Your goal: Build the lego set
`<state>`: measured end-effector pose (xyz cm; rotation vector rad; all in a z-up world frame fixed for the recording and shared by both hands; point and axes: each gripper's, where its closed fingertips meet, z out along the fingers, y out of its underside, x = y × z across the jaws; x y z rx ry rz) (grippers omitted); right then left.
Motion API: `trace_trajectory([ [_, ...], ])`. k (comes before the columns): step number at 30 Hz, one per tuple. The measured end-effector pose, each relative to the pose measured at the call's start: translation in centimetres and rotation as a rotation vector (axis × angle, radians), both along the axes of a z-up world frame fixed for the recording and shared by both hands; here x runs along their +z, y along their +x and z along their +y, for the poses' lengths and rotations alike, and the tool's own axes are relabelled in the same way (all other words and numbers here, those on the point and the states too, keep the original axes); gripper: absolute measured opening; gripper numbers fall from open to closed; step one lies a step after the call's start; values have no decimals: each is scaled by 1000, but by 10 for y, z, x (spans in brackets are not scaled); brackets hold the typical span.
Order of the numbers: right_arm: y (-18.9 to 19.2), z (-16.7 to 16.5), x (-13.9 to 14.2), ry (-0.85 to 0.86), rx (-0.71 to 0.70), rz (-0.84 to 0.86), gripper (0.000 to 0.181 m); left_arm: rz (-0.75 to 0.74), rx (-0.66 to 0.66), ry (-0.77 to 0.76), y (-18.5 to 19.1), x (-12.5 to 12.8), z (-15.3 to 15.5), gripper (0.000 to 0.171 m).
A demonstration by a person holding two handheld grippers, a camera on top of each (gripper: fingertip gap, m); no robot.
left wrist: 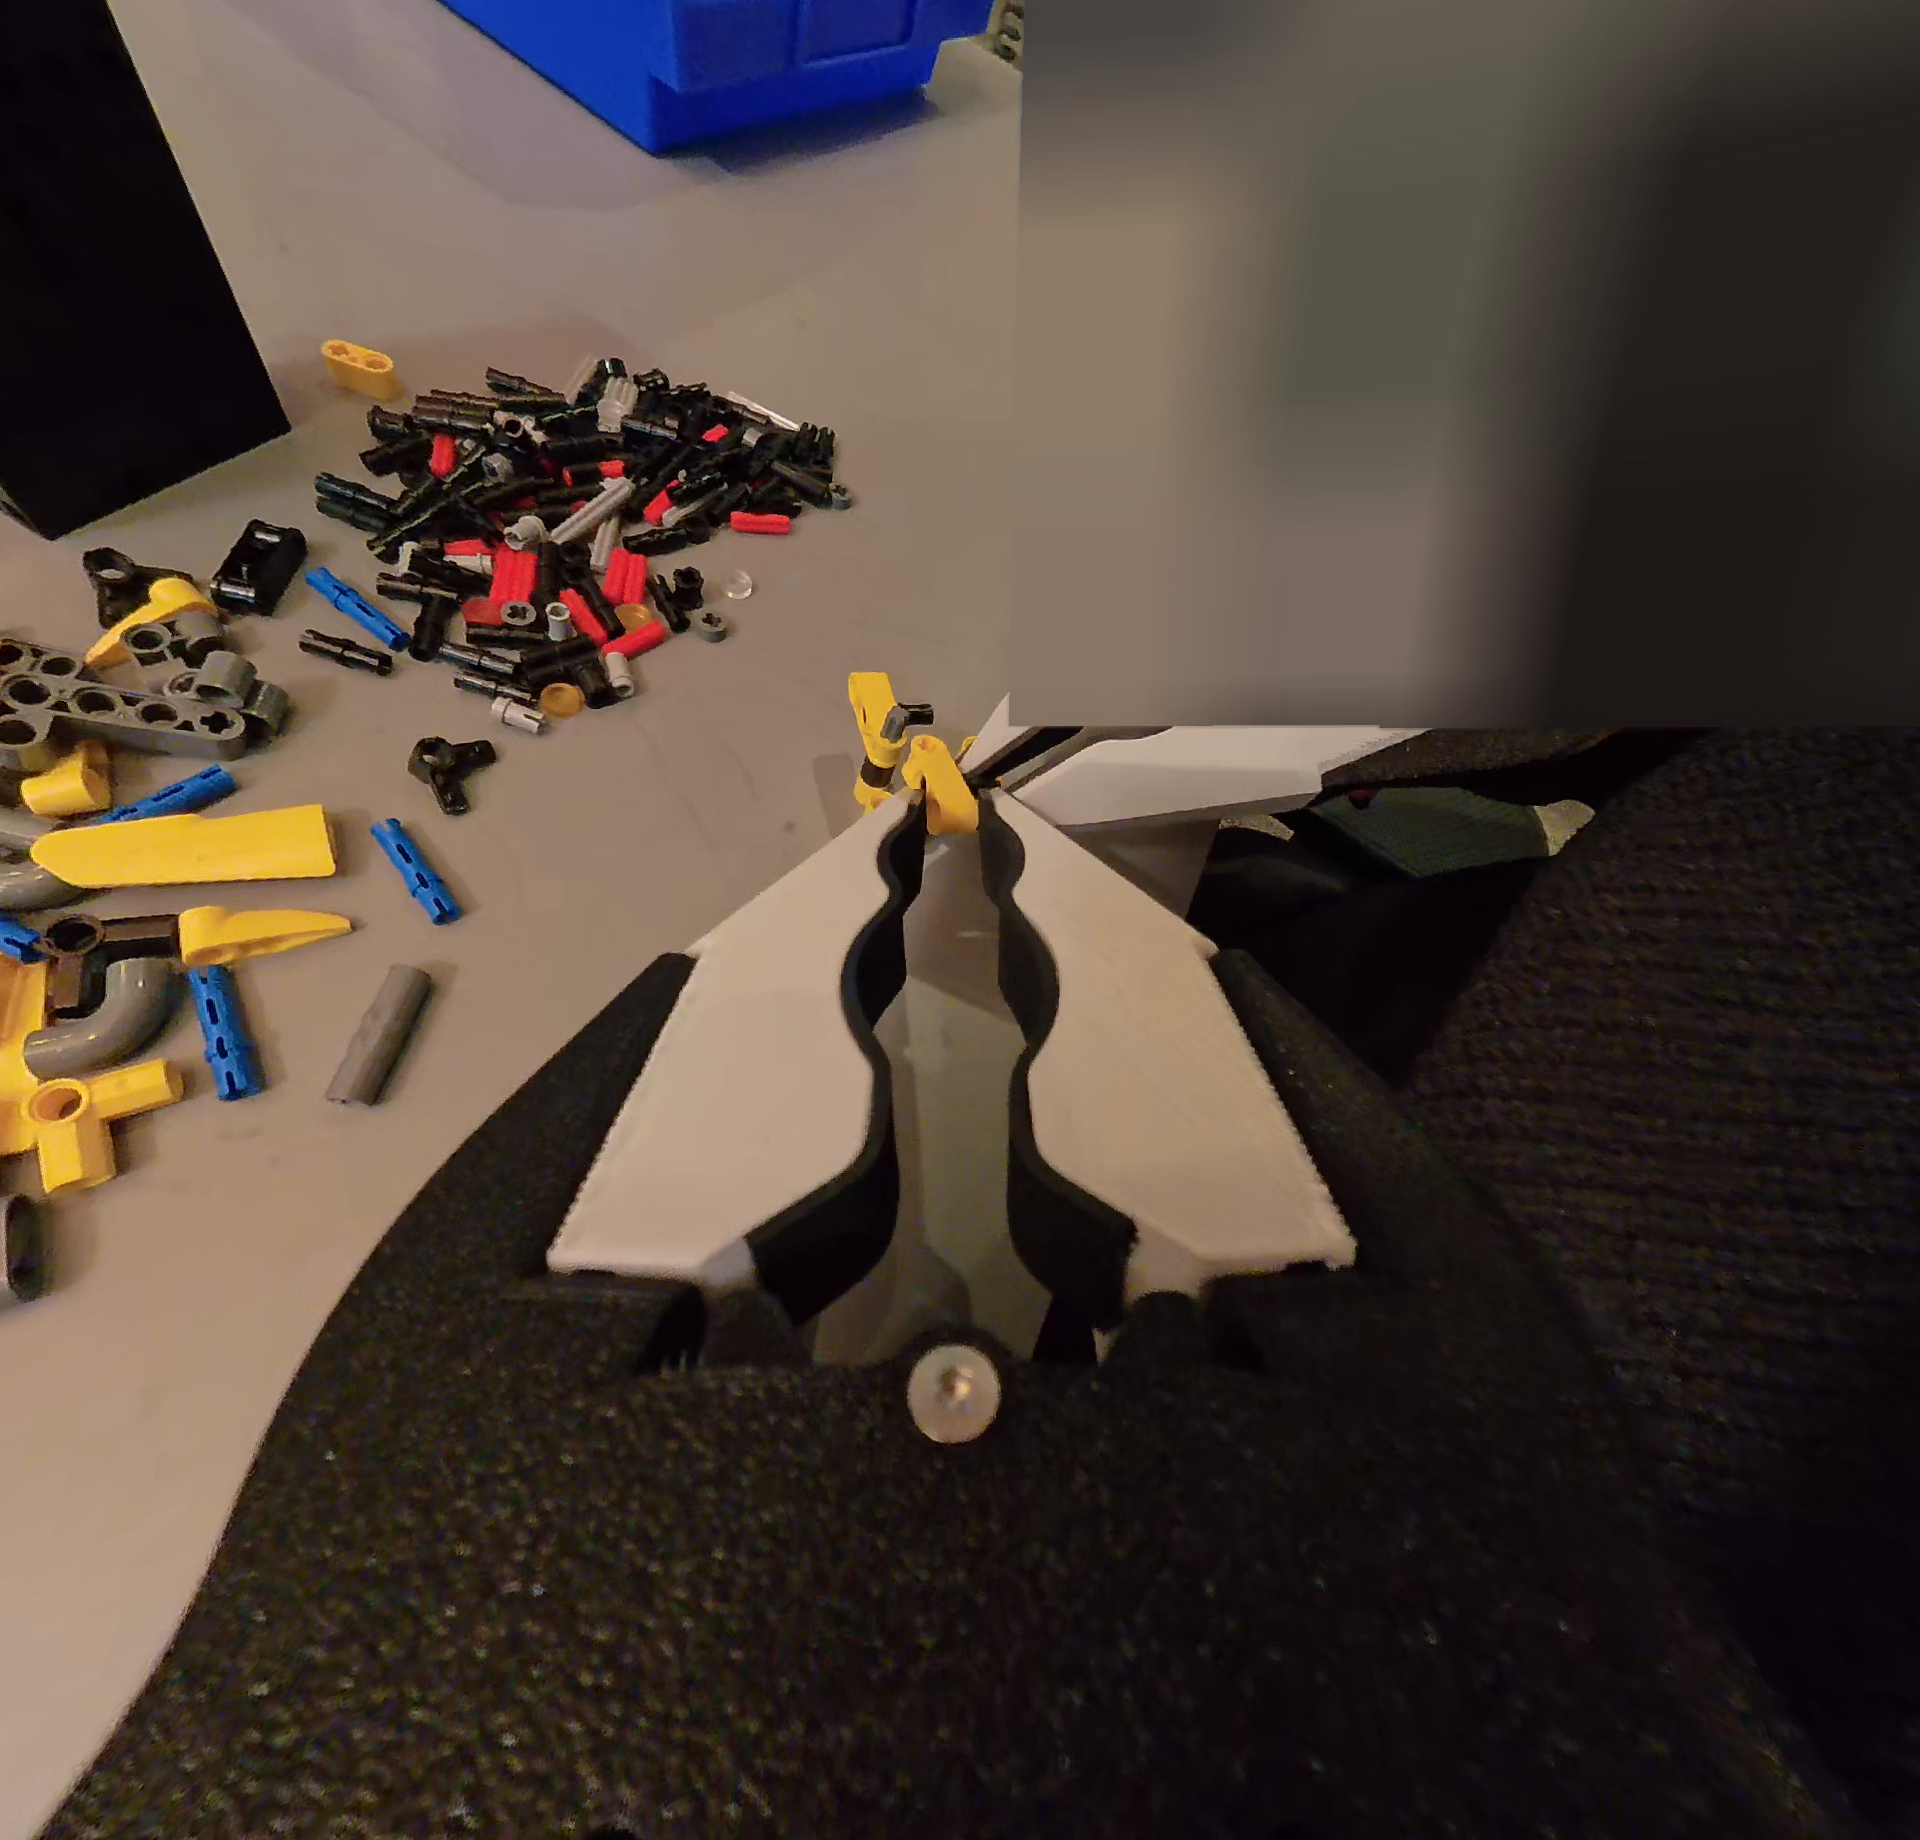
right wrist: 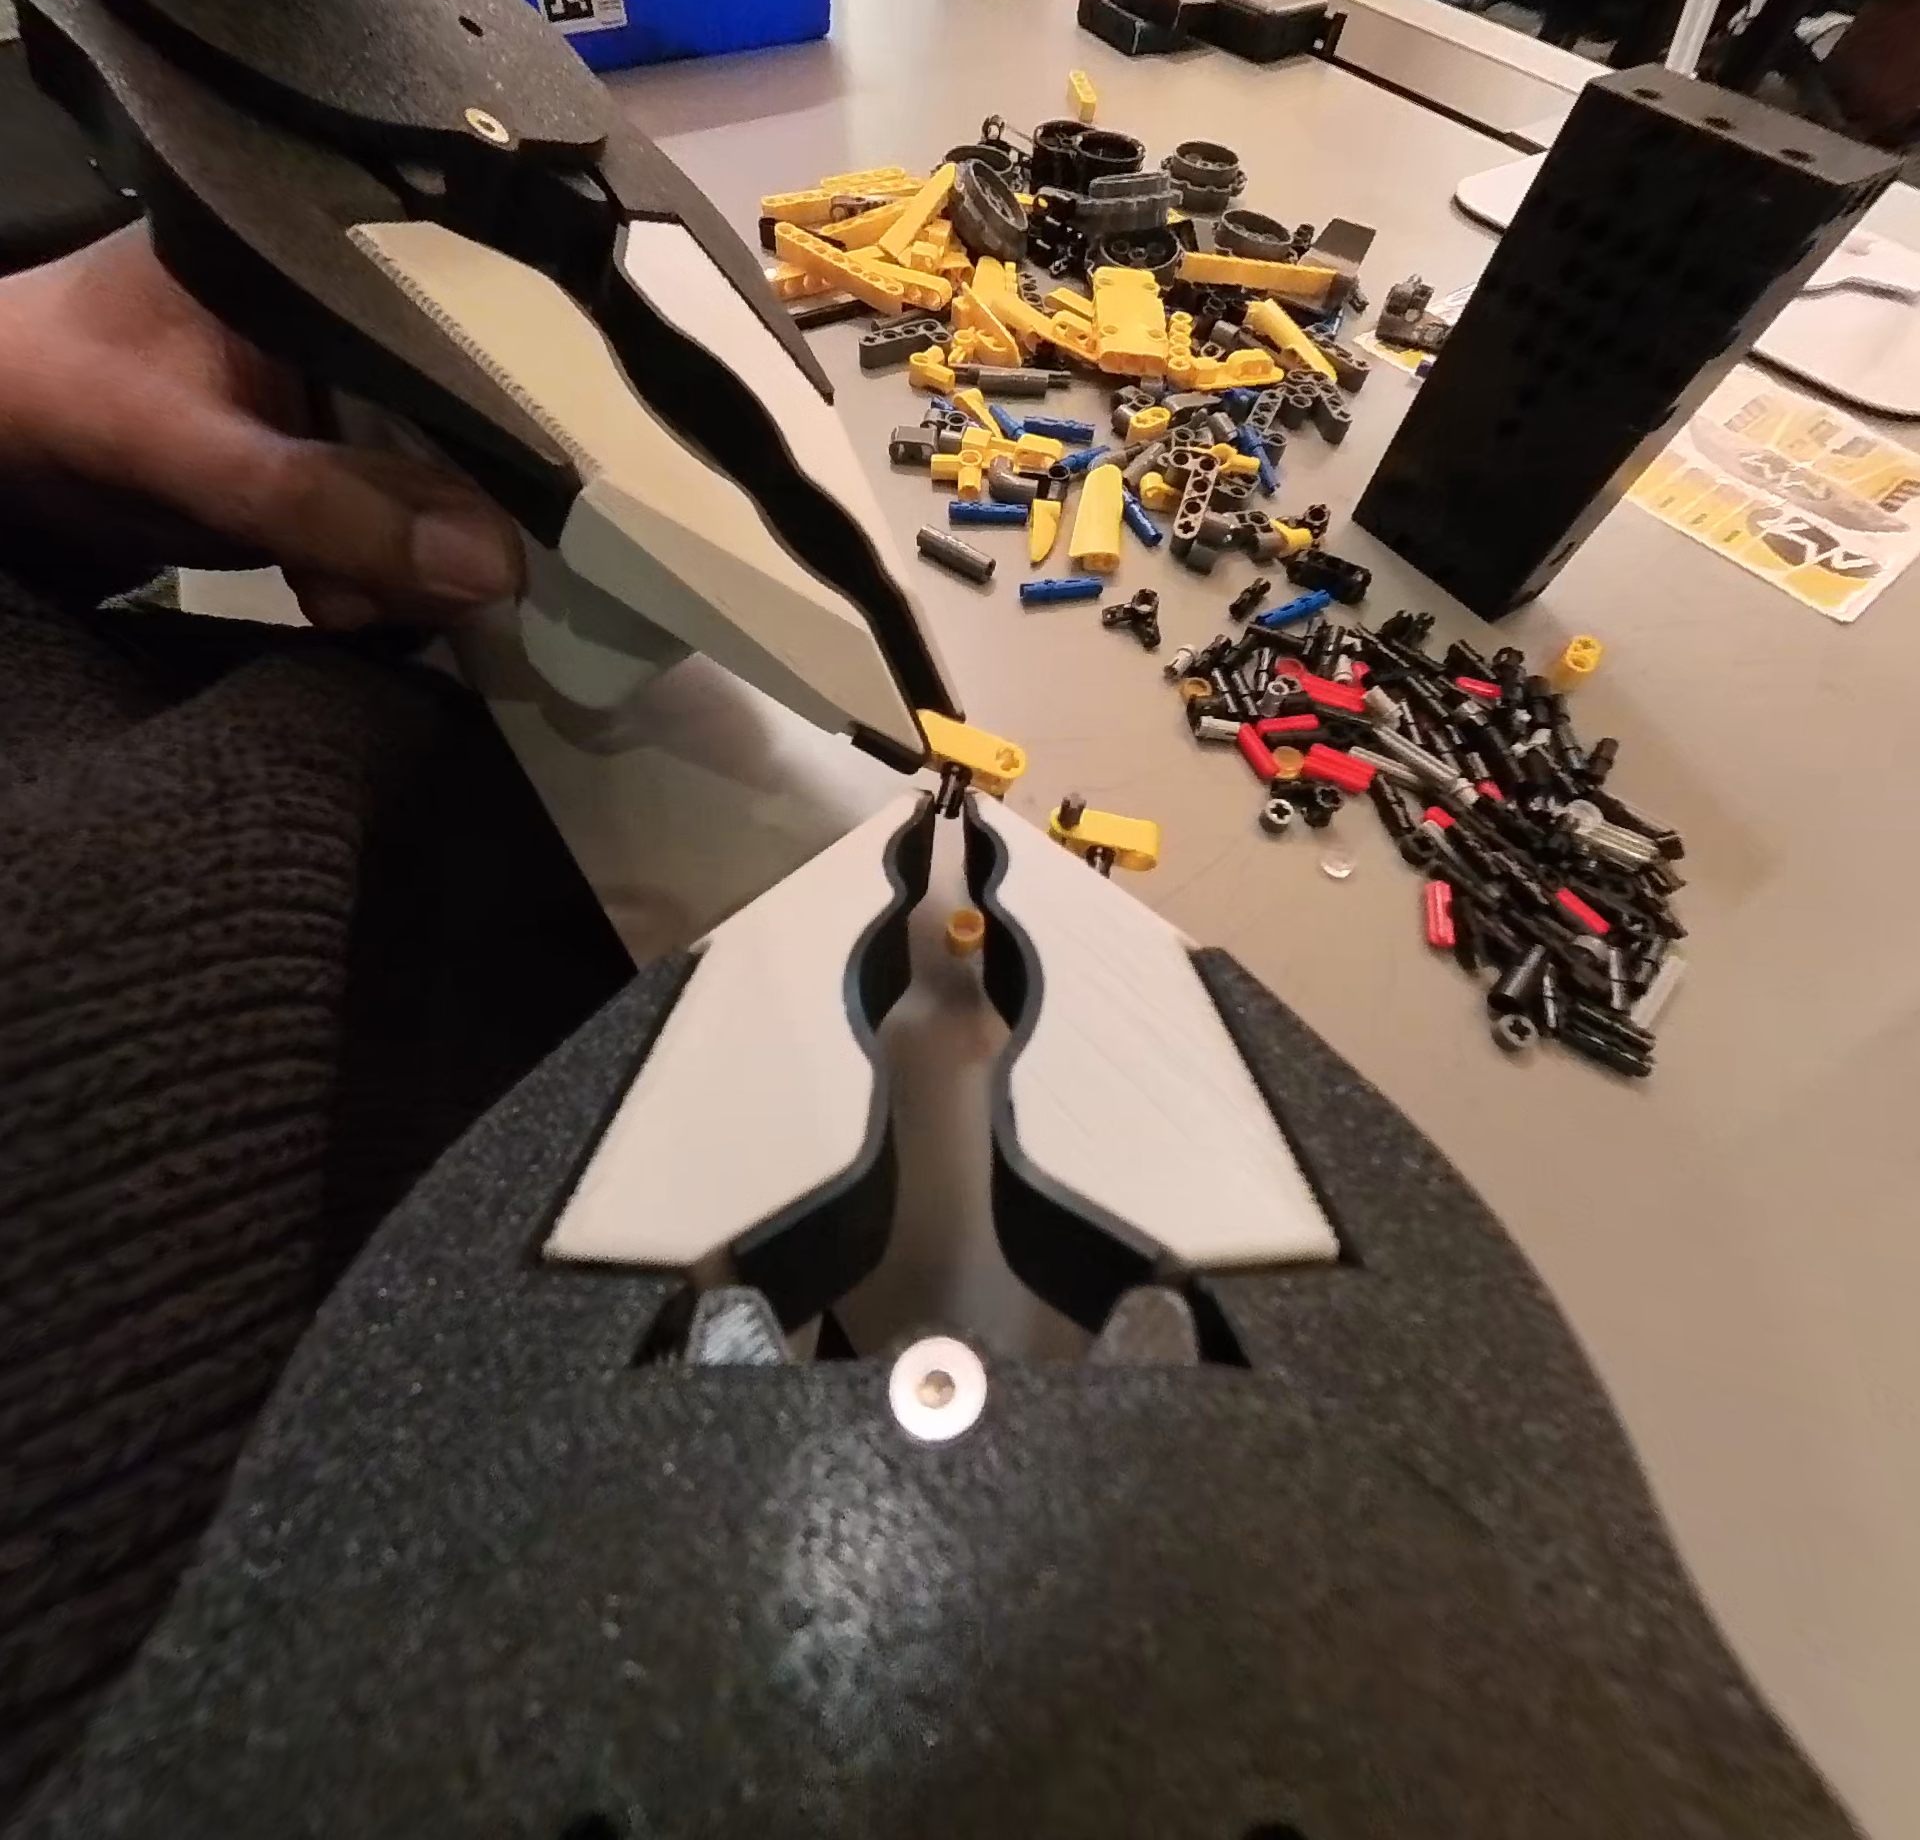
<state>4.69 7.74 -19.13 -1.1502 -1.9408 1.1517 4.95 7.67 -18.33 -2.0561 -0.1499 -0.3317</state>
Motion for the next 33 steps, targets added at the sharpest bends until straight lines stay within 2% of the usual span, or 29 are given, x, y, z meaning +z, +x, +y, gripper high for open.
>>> trace_trajectory([
  [21,1,-1,-2,-36,15,-42,5,-57,0,0,0,0,0,10],
  [25,1,-2,-2,-31,16,-43,5,-132,13,17,-5,4,0,10],
  [29,1,-3,-2,-27,20,-45,5,-282,32,48,-12,9,3,11],
  [33,1,-3,-2,-13,23,-45,5,-361,23,19,-11,4,4,11],
])
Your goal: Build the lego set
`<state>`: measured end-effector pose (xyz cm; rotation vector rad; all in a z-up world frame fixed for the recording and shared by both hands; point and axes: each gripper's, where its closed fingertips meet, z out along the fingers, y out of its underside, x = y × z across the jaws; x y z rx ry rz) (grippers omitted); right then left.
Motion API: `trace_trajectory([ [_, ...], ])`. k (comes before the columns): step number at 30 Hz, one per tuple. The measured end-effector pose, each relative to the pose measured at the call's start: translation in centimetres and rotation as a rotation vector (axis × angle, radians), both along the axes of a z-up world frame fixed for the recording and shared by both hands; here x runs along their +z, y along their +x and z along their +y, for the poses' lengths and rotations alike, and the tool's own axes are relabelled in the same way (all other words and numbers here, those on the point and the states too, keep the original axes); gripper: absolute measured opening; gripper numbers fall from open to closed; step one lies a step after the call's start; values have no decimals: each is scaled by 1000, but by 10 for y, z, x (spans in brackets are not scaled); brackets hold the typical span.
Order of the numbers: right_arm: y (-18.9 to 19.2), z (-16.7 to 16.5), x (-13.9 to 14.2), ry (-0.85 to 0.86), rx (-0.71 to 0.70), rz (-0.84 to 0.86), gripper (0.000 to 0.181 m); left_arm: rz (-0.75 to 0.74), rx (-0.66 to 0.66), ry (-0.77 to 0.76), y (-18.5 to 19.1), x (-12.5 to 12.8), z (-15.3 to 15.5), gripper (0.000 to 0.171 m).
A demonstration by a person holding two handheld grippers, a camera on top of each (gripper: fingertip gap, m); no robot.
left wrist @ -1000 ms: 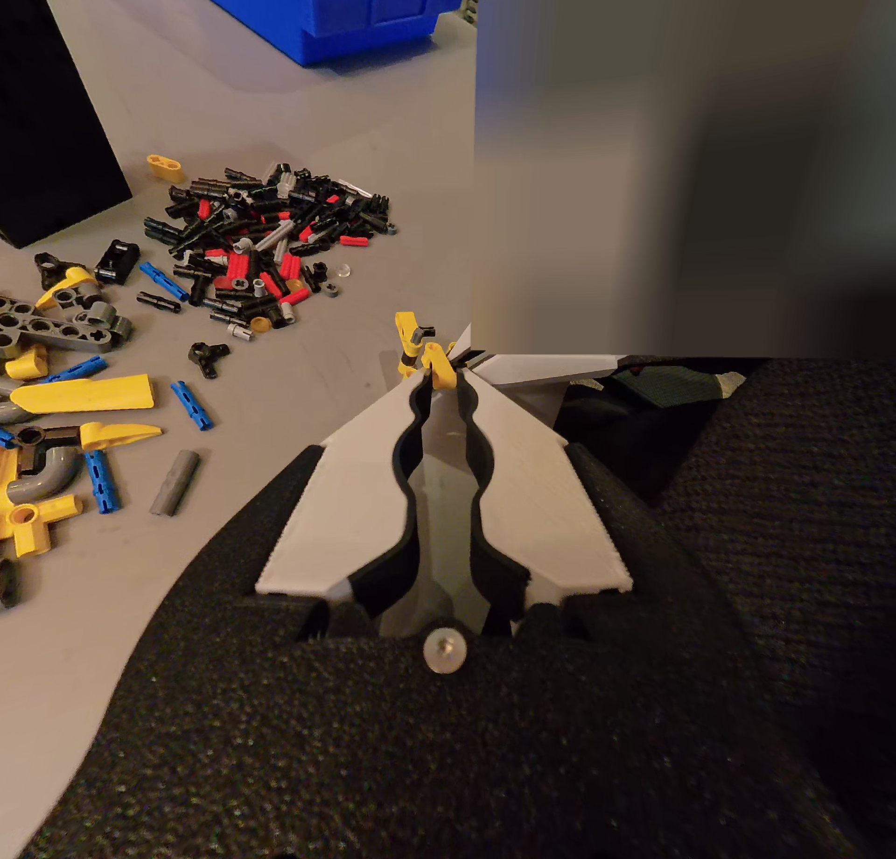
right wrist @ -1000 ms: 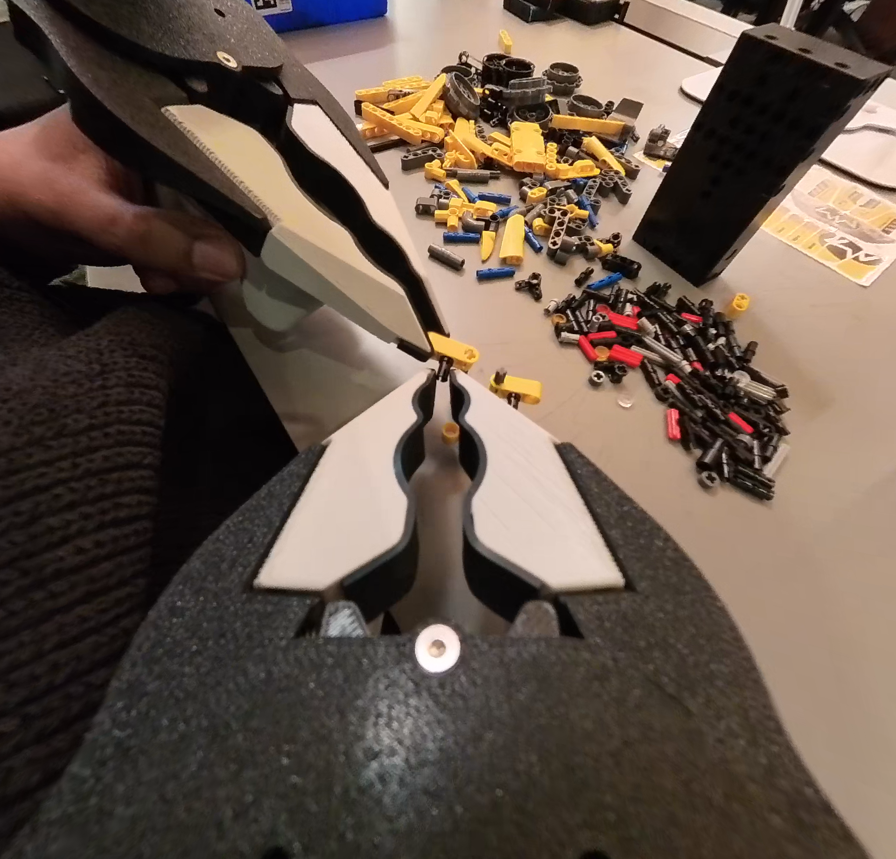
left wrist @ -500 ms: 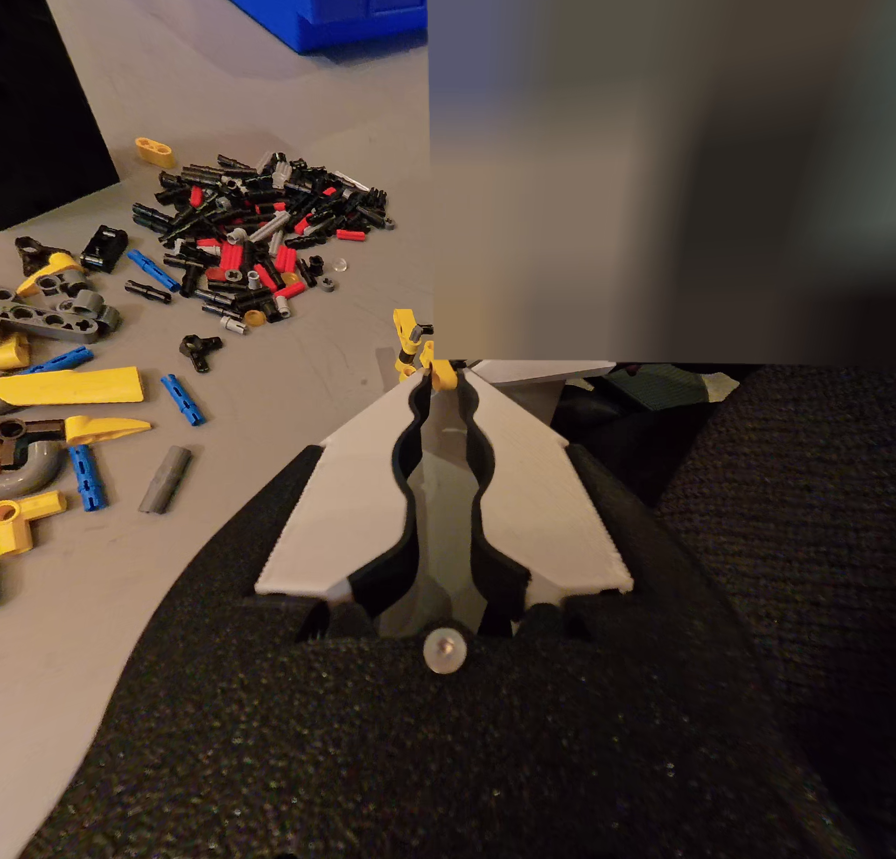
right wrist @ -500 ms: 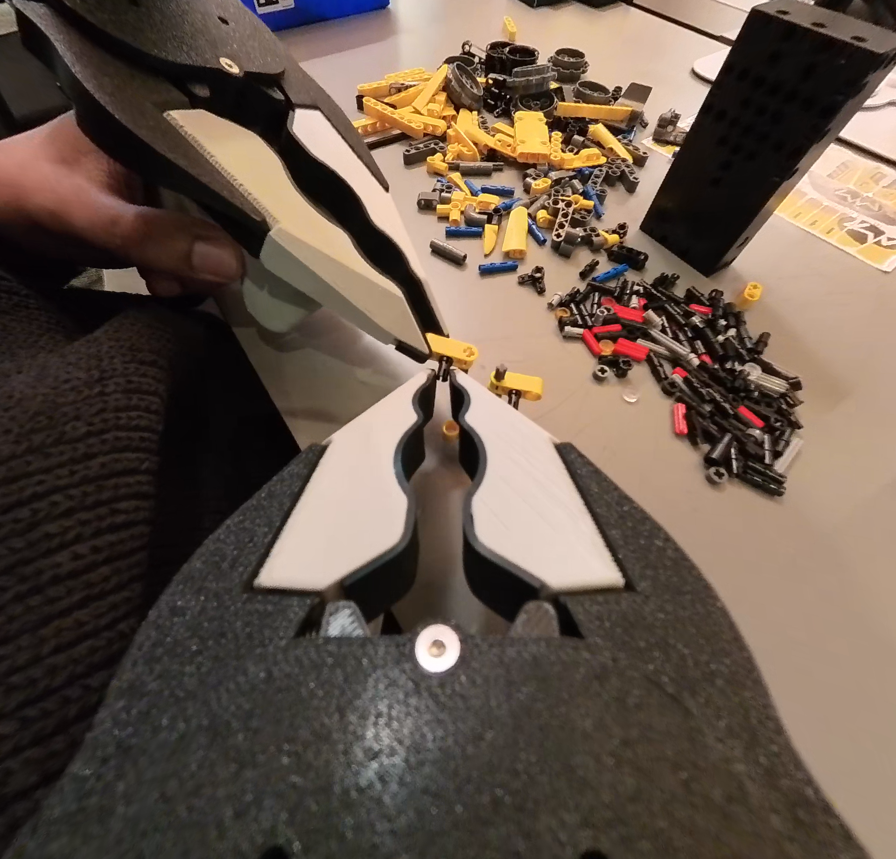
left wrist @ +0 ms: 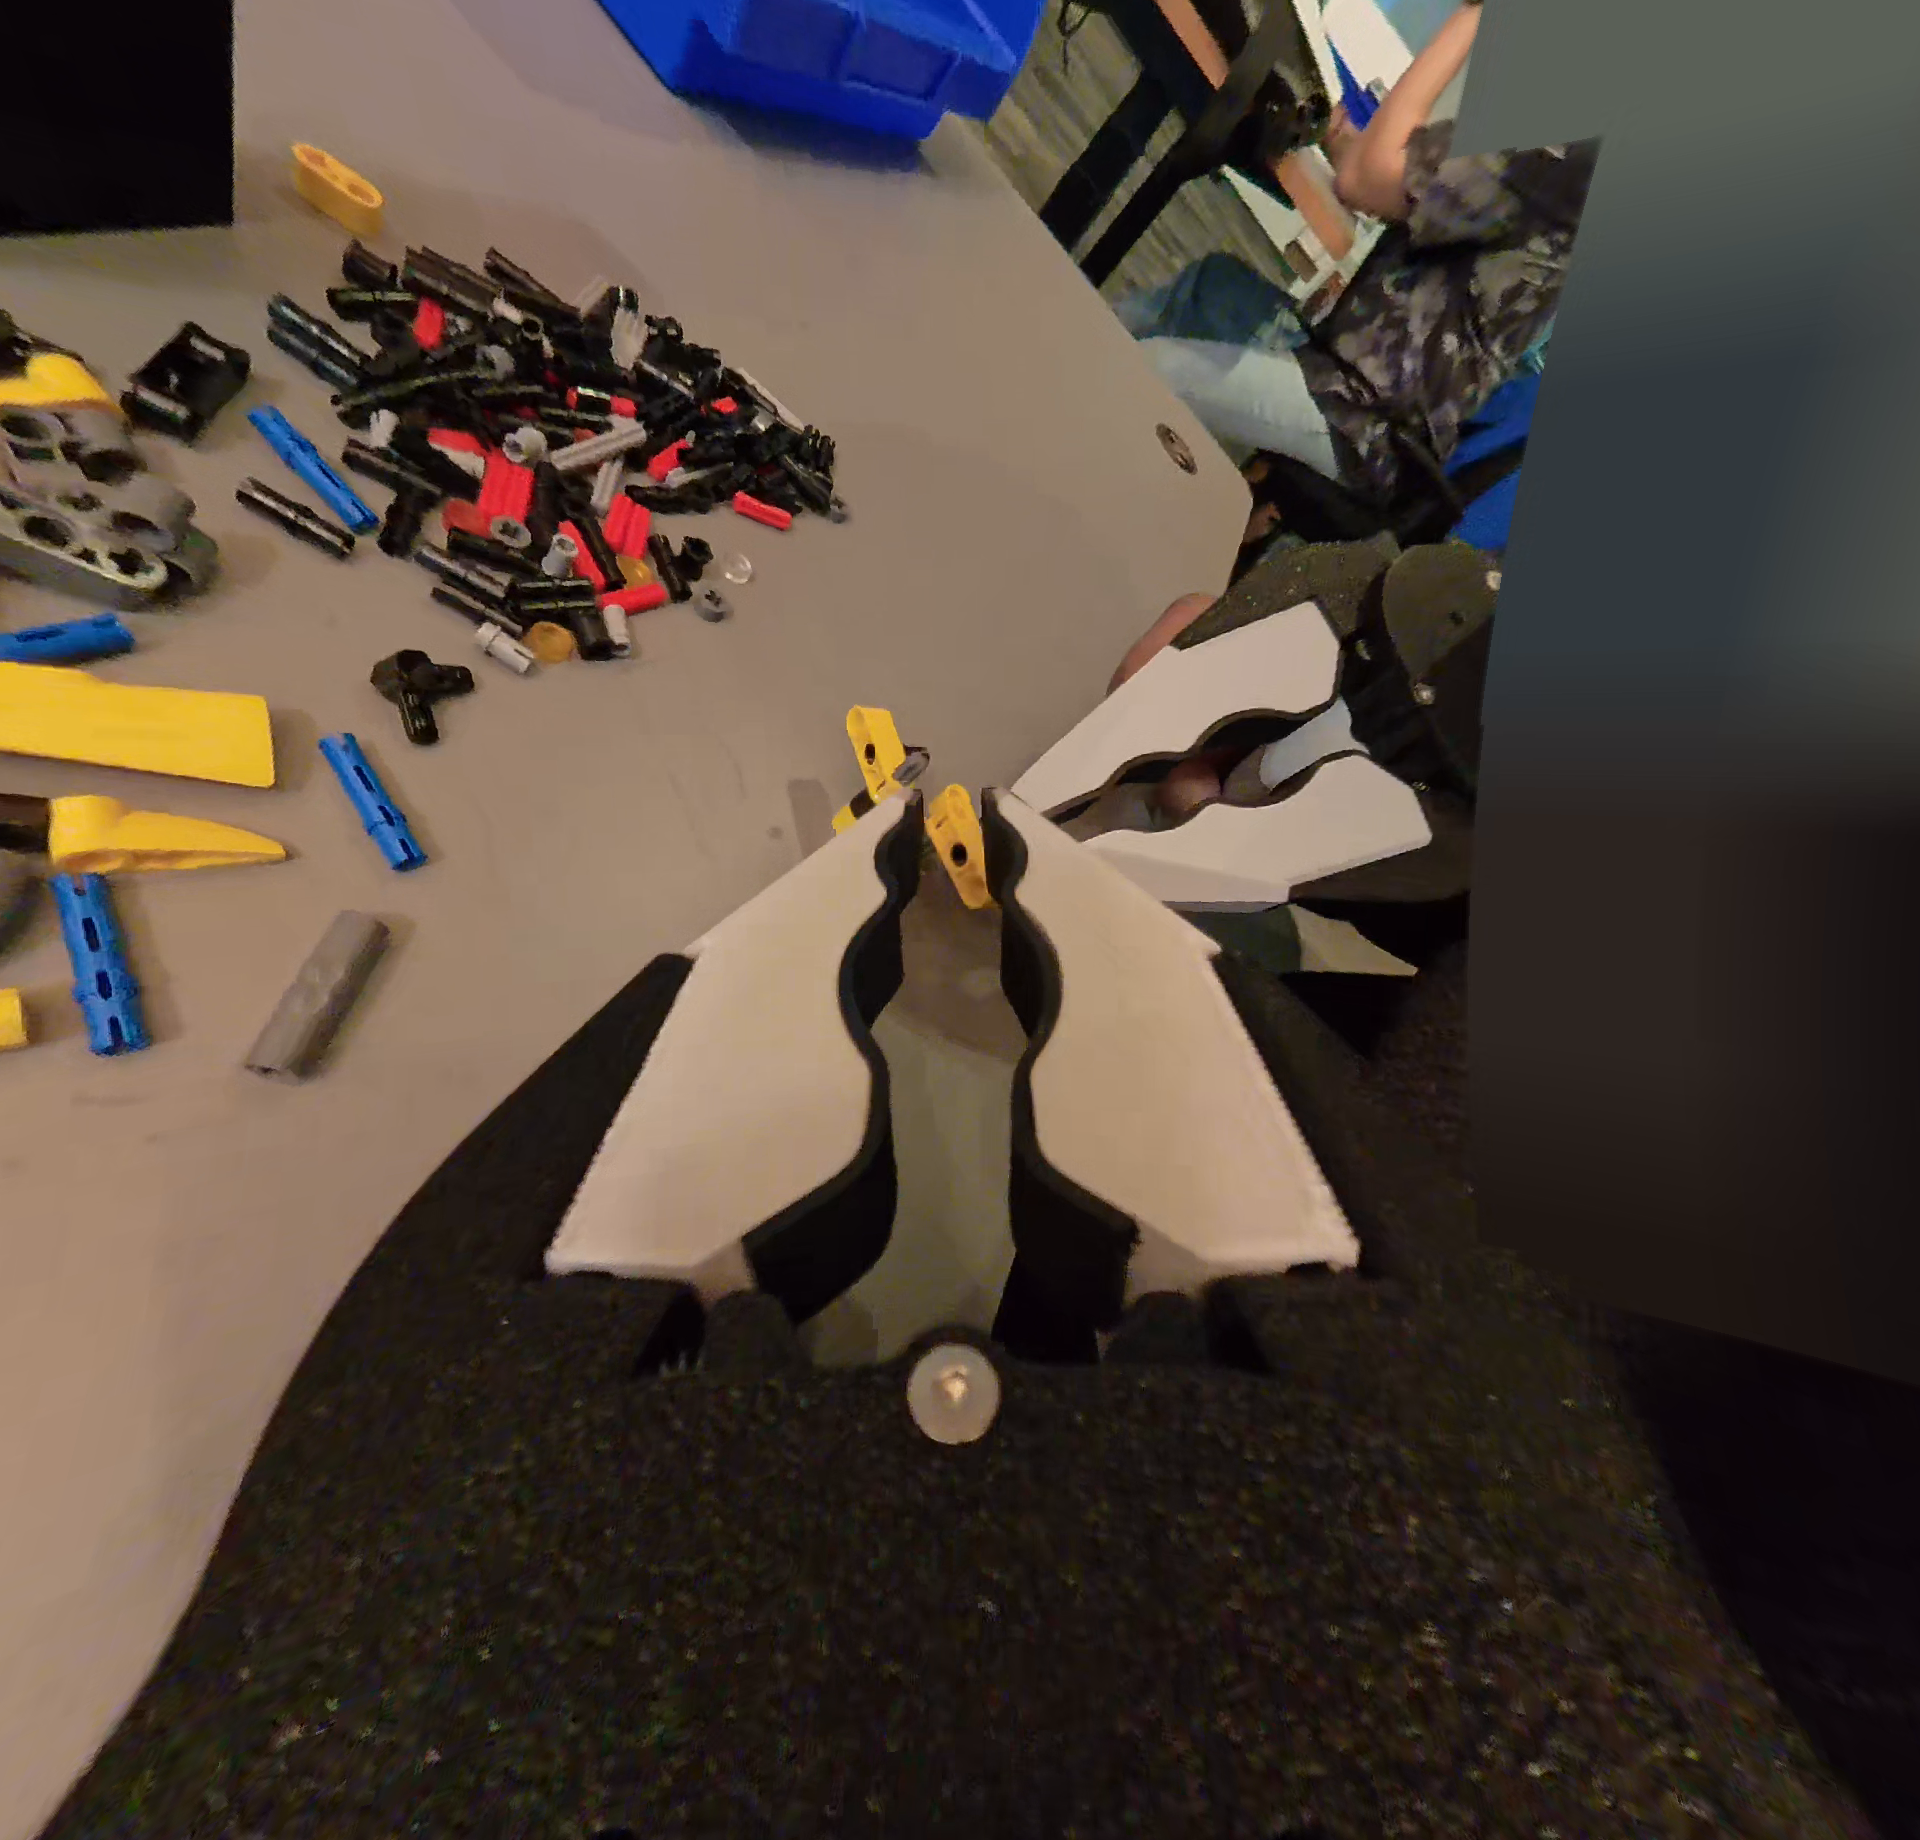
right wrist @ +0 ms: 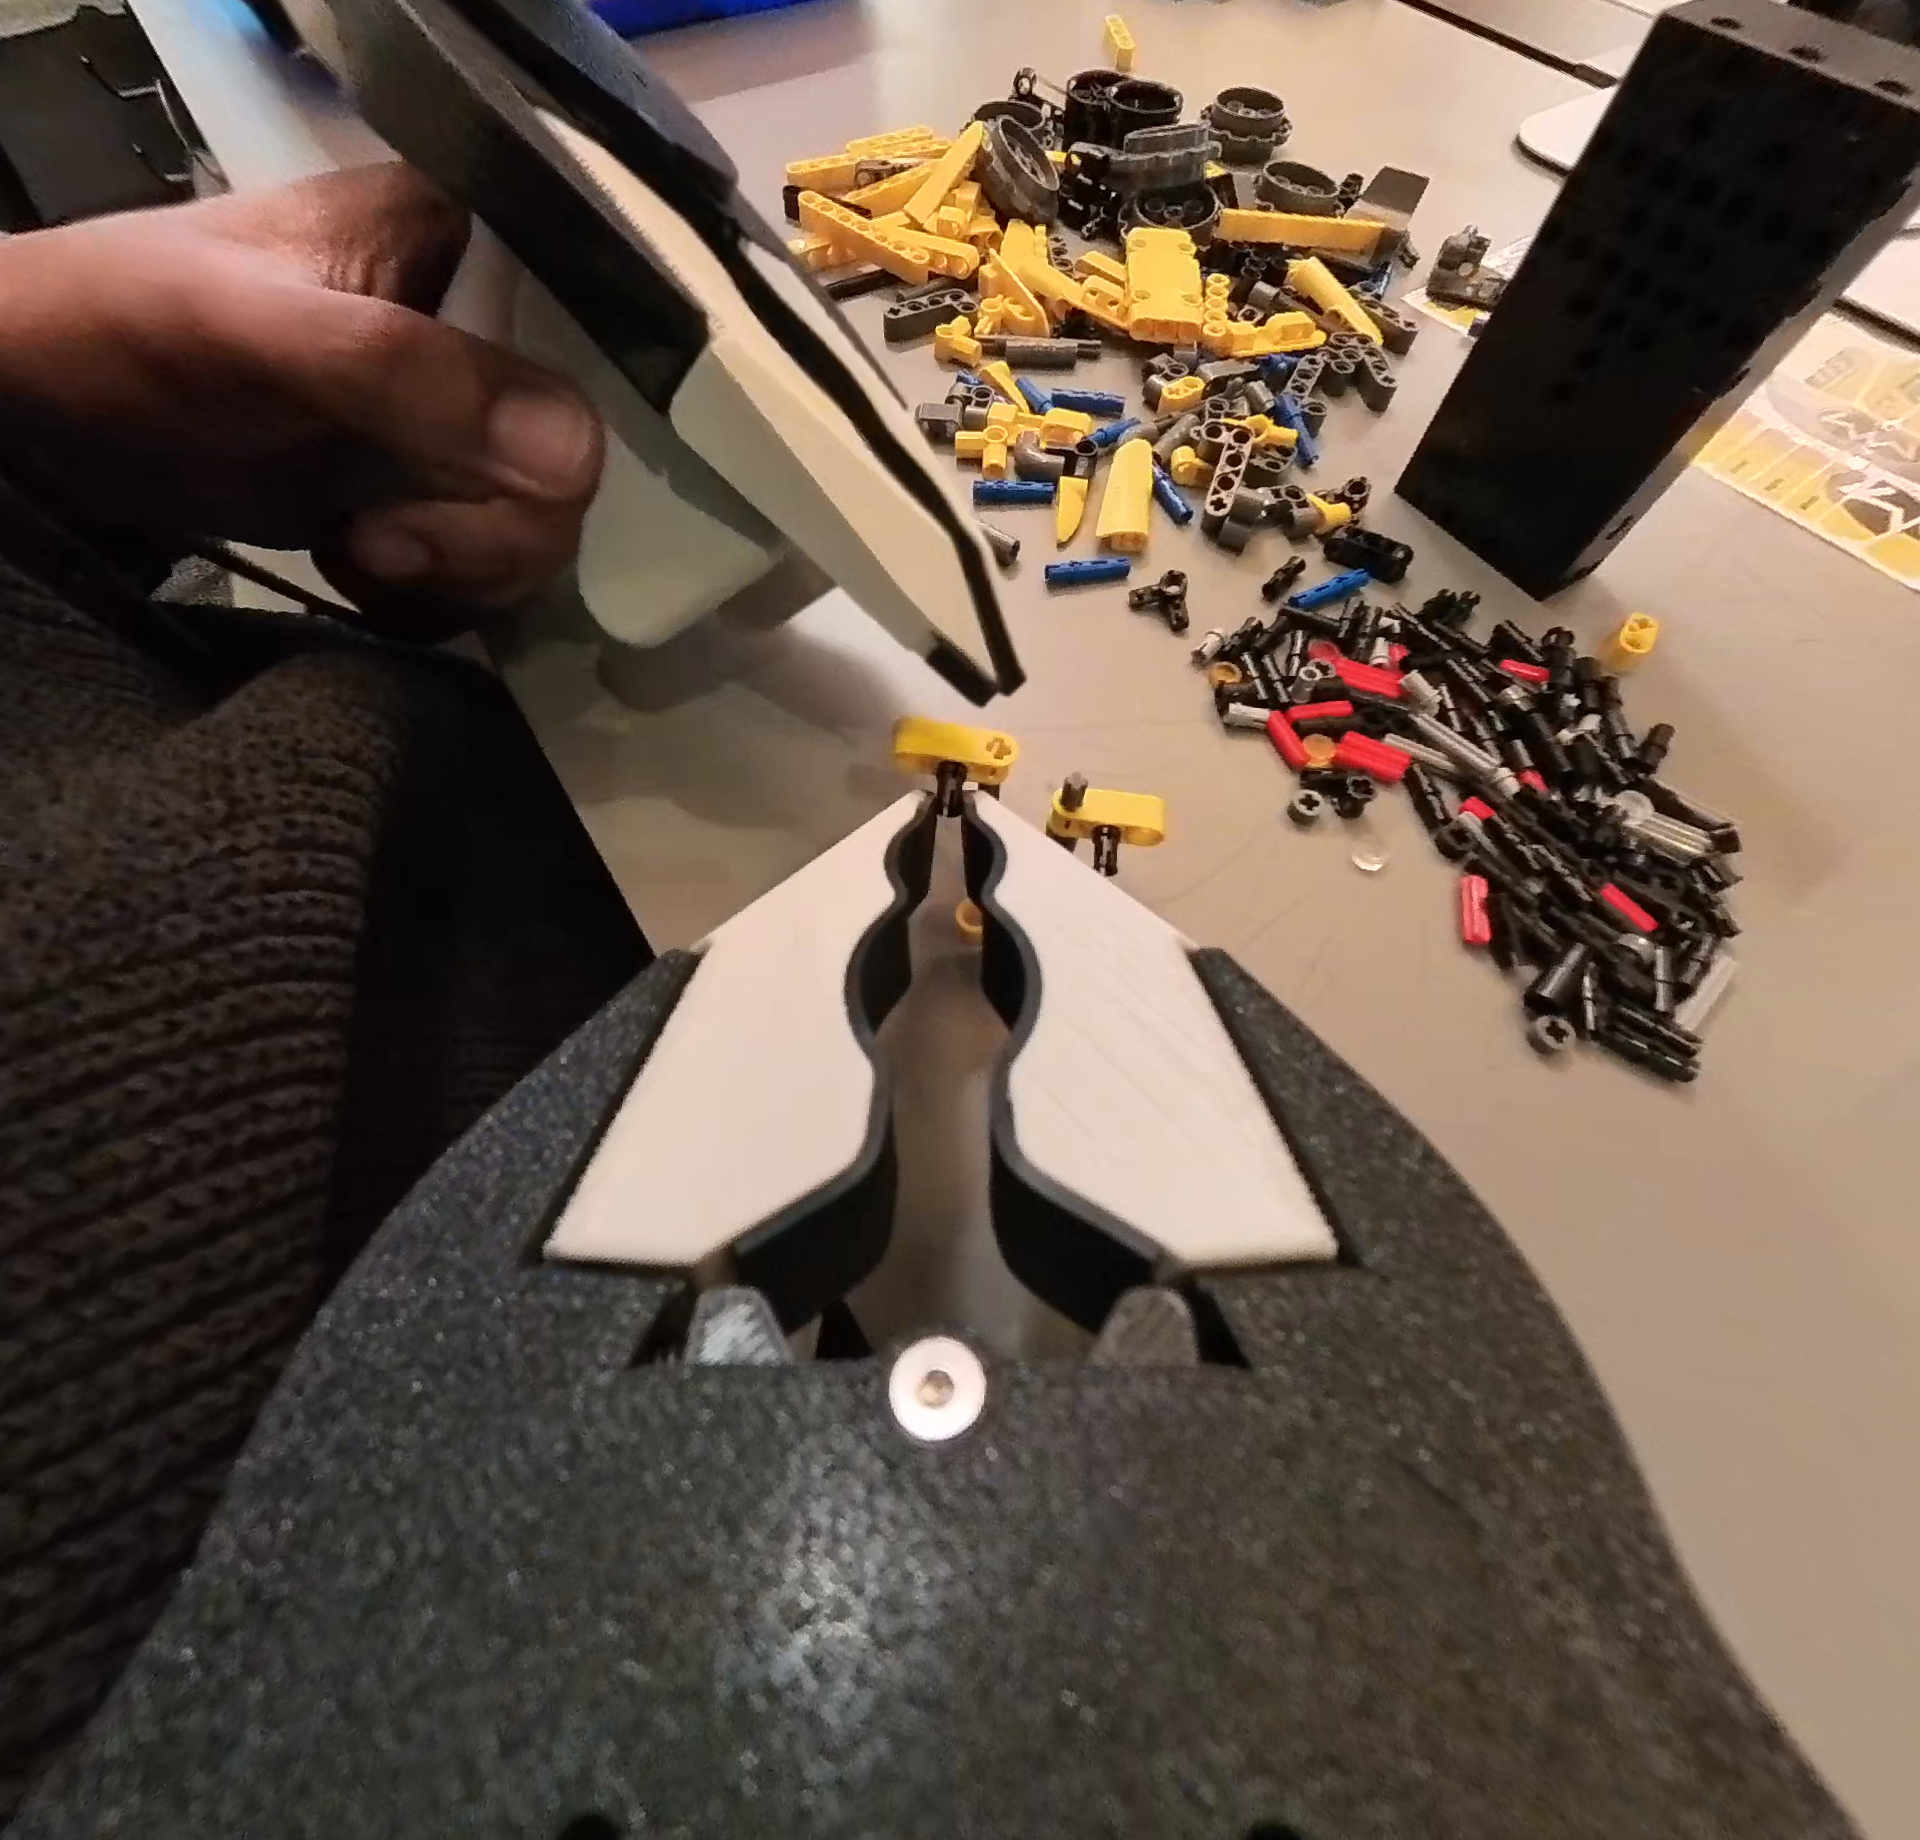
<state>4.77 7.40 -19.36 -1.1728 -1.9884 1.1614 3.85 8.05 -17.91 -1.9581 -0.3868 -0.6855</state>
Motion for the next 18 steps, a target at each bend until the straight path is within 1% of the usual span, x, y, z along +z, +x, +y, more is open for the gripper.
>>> trace_trajectory([
  [4,0,0,0,5,3,0,5,7,-3,-41,1,-7,0,10],
  [8,0,0,0,-5,4,-1,5,-2,-4,-38,1,-7,-1,8],
  [13,-1,0,1,-8,5,-1,5,-26,-14,-34,3,-6,-1,0],
  [18,0,0,-1,-19,10,-15,5,-17,-18,-41,4,-6,-1,1],
])
